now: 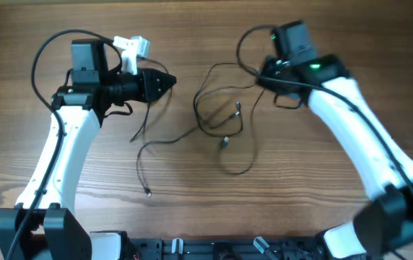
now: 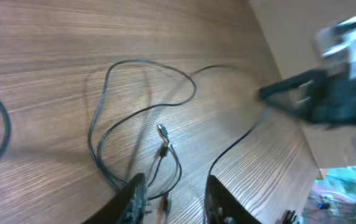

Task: Untangle cables
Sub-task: 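Grasp a black cable with the right gripper and lift it, then pull the held cable to the right table edge and lay it down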

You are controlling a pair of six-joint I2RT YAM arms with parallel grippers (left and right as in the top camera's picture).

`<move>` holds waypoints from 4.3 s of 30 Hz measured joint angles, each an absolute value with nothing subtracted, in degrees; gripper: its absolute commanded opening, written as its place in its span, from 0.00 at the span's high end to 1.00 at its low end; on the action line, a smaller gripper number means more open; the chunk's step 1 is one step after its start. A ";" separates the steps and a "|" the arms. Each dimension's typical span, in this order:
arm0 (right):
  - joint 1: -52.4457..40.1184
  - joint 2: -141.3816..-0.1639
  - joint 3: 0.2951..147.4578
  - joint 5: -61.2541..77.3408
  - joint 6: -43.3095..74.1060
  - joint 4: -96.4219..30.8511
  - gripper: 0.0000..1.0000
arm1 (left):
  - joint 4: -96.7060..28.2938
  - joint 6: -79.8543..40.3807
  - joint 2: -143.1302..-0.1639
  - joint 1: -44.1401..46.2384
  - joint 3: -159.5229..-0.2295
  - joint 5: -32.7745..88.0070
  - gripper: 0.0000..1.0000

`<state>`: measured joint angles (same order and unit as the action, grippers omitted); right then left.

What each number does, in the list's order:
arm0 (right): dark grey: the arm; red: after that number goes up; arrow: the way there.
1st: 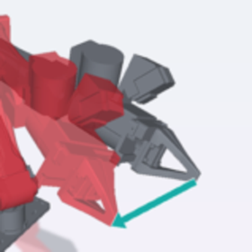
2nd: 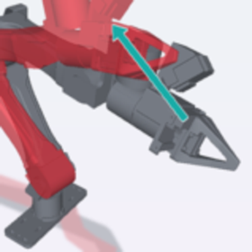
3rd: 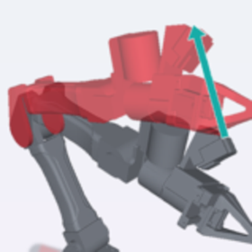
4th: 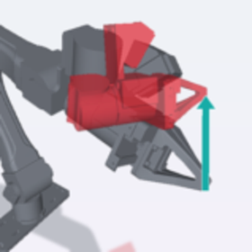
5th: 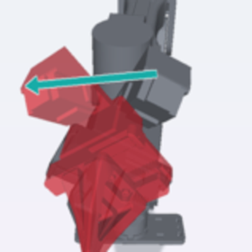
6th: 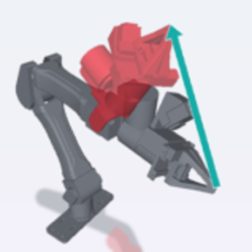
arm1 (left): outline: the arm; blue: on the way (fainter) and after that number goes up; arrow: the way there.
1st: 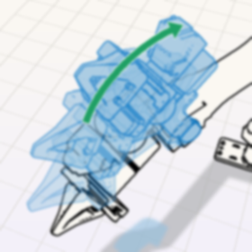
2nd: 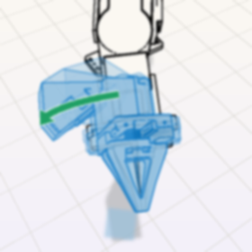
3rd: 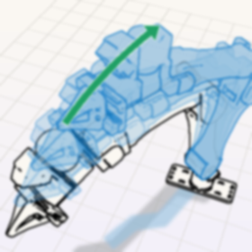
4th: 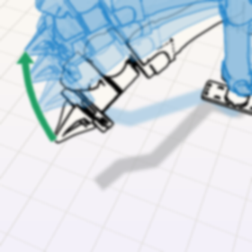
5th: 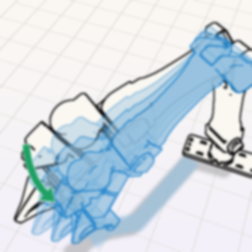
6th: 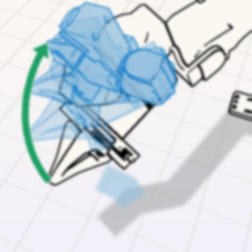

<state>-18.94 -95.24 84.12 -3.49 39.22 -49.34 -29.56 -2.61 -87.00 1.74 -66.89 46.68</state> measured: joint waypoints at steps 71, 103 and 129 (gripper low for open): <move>66.72 -117.27 117.89 16.58 29.32 -65.69 0.95 | -27.90 -5.04 -87.05 19.03 -66.87 40.71 0.00; 63.92 -120.64 137.78 -7.88 32.34 -75.88 0.95 | -26.22 -5.06 -87.11 19.03 -66.87 40.32 0.00; 55.88 -122.83 123.98 -9.30 35.81 -71.55 0.61 | -23.55 -5.06 -87.11 19.03 -66.89 40.34 0.00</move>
<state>55.88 -122.83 123.98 -9.30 35.81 -71.55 -23.55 -5.06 -87.11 19.03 -66.89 40.34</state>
